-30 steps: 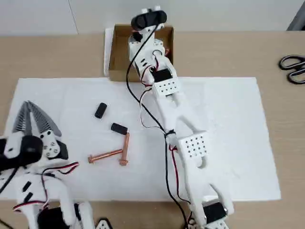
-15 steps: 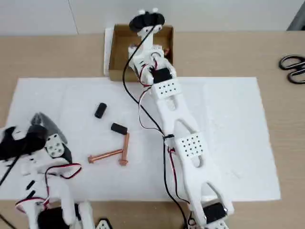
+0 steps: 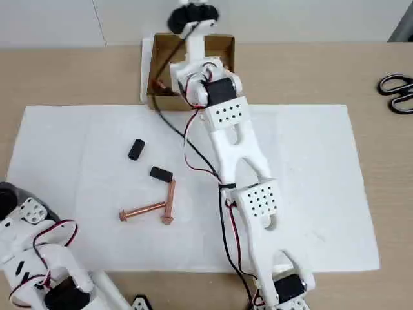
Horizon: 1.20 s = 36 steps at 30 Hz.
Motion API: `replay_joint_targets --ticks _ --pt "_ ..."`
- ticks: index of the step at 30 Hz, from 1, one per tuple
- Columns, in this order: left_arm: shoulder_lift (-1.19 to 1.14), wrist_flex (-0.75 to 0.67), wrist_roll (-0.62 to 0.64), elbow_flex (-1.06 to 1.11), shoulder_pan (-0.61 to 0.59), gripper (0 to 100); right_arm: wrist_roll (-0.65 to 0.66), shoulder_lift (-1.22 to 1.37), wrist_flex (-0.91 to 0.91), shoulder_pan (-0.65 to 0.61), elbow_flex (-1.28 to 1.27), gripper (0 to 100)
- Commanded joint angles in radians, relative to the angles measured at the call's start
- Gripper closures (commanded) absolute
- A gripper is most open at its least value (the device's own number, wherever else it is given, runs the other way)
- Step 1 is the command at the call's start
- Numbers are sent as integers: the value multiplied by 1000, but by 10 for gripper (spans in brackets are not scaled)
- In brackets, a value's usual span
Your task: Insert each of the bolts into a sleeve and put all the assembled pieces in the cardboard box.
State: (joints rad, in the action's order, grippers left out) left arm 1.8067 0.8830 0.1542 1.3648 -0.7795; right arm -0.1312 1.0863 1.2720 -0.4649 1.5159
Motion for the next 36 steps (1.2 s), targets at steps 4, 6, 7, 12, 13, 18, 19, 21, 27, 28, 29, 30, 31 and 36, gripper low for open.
replay_joint_targets --ticks 4,6,7,12,13,18,19,21,27,28,29,30,31,36 --pt "12 -3 5 1 -9 992 244 -90 427 -108 31 823" --pt "12 3 5 2 -9 992 258 -94 412 -119 -15 823" --pt "12 5 5 7 -9 992 258 -99 412 -128 -28 823" --pt "12 5 5 33 -9 992 255 -97 417 -193 -37 820" --pt "12 5 5 33 -9 992 255 -99 417 -206 -37 820" --pt "12 3 5 33 -9 992 259 -107 432 -254 -38 822" --pt "12 3 5 33 -9 992 259 -107 433 -255 -40 822" --pt "12 3 5 33 -9 992 264 -117 435 -251 -77 822" --pt "12 3 5 33 -9 992 301 -375 435 -259 -419 822" --pt "12 3 5 33 -9 992 301 -433 433 -265 -500 822" --pt "12 3 5 33 -9 992 299 -487 432 -271 -578 822" --pt "12 3 5 33 -9 992 296 -536 429 -272 -655 822" --pt "12 3 5 33 -9 992 295 -579 424 -278 -717 821" --pt "12 5 5 33 -9 992 301 -645 395 -295 -793 821"
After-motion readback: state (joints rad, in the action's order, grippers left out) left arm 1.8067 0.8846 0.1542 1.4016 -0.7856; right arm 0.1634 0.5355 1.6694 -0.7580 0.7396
